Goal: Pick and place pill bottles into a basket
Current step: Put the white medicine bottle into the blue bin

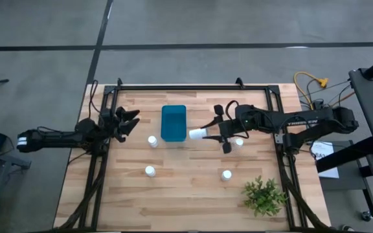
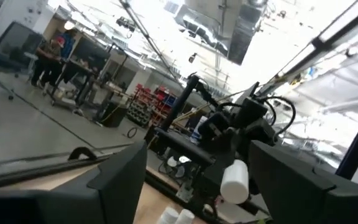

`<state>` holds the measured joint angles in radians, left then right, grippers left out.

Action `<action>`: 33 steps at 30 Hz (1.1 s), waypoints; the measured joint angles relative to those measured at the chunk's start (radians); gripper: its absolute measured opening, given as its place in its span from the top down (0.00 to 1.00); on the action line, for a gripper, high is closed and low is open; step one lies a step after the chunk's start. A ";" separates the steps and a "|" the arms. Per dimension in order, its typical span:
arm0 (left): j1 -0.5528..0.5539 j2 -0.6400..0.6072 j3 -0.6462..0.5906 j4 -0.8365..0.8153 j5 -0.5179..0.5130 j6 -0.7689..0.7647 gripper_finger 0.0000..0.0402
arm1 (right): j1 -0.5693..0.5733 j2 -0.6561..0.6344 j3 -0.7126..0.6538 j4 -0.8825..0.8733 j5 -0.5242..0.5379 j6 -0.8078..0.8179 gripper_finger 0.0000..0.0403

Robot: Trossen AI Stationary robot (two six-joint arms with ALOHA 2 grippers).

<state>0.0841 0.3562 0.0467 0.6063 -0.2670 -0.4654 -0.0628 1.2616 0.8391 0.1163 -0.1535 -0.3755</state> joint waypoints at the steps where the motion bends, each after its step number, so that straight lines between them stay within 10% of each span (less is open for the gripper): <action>1: 0.000 0.018 0.000 0.017 -0.001 -0.003 0.33 | 0.001 0.010 0.000 0.022 0.000 0.001 0.63; 33: -0.001 0.896 0.247 0.730 0.253 -0.108 0.33 | 0.093 0.114 -0.010 0.240 0.078 -0.208 0.63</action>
<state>0.0834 1.2523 0.2935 1.3361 -0.0139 -0.5734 0.0299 1.3758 0.8288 0.3567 -0.0755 -0.5833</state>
